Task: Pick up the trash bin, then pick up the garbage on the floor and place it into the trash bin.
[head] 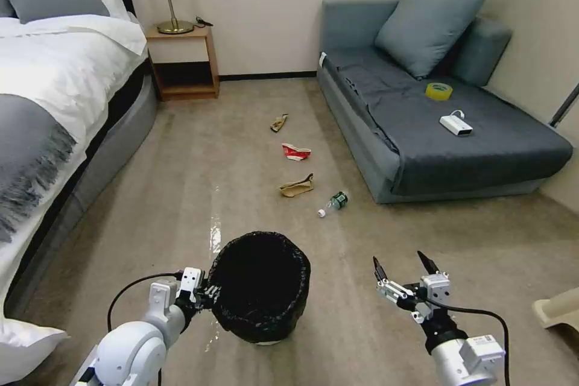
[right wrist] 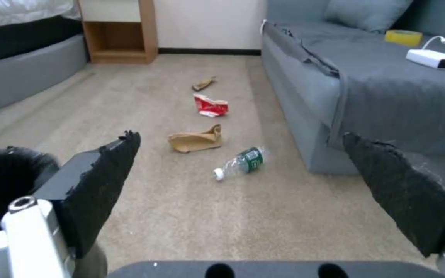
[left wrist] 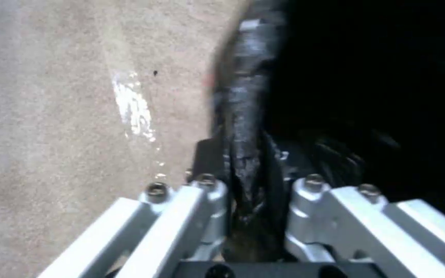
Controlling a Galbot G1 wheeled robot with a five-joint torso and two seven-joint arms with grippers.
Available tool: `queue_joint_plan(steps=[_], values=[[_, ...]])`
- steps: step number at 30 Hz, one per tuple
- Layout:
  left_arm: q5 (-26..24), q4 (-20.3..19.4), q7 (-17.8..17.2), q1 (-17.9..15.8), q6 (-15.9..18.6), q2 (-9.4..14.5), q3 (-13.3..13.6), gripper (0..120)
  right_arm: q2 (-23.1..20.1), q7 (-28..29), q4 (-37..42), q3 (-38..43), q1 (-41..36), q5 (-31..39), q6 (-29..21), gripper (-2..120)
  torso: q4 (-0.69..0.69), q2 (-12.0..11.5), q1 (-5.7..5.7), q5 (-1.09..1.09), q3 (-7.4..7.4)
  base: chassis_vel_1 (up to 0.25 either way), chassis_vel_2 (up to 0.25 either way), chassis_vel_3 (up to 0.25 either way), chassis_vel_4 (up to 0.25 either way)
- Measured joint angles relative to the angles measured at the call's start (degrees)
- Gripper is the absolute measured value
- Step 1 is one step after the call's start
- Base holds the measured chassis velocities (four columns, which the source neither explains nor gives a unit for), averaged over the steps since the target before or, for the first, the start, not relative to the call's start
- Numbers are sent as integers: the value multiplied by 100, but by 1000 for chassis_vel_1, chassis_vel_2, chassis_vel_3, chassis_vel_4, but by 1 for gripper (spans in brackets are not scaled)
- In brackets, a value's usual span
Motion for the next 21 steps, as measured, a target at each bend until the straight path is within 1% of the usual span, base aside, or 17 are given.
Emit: queue_joint_plan(steps=[1, 3, 11, 17, 18, 21], values=[[0, 0, 0, 0, 0, 0, 0, 11, 0, 0, 0, 0, 0, 0, 0, 100, 0, 0, 0, 0, 0, 0, 0, 0, 0], [-30, 0, 30, 17, -21, -21, -7, 7, 9, 0, 0, -1, -3, -27, 14, 100, 0, 0, 0, 0, 0, 0, 0, 0, 0], [-42, -7, 37, 60, -89, -58, -40, 7, 10, 3, 0, -2, 5, -34, 17, 100, 0, 0, 0, -1, 0, 0, 0, 0, 0], [38, -366, 20, 301, -211, -133, -289, 6, 10, -22, -4, -11, 4, -39, 60, 100, 0, 0, 0, -1, 0, 0, 0, 0, 0], [38, -366, 20, 301, -211, -133, -289, 6, 10, -22, -4, -11, 4, -39, 60, 100, 0, 0, 0, -1, 0, 0, 0, 0, 0], [102, -555, 13, 490, -361, -203, -448, 6, -64, -147, -10, -11, 25, -45, 112, 100, 0, 0, 0, 0, 0, 0, 0, 0, 0]])
